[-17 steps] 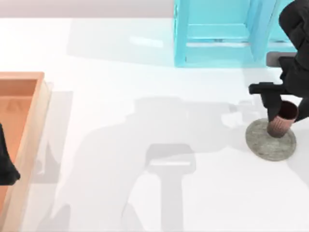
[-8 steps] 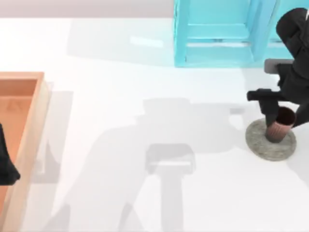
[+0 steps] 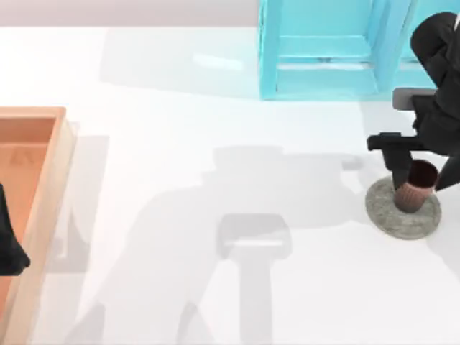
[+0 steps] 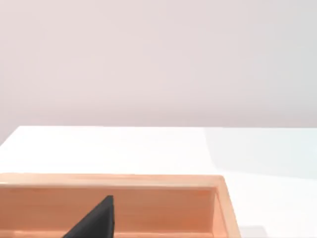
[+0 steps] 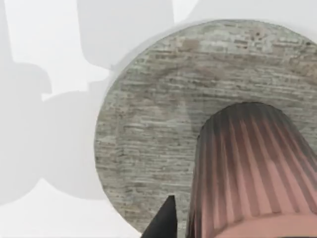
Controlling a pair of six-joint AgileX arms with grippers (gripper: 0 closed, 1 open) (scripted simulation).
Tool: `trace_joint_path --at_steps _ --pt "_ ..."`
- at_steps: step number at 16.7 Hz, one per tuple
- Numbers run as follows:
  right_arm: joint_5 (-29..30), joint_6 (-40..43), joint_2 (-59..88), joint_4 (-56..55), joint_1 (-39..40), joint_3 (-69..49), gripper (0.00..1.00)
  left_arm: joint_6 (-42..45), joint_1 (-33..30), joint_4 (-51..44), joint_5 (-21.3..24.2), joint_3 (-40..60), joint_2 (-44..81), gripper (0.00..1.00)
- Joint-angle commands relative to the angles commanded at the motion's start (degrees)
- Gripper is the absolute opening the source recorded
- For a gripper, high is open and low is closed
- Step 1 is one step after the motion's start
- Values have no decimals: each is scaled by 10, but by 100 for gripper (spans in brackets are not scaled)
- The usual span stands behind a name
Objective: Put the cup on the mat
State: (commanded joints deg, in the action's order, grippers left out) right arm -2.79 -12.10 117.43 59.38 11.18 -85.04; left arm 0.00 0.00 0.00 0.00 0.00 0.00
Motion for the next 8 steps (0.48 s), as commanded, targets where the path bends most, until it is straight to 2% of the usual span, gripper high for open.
trace_joint_path --at_steps 2,8 --pt "0 0 0 0 0 0 98 0 0 0 0 0 0 100" --pt "0 0 0 0 0 0 100 0 0 0 0 0 0 100"
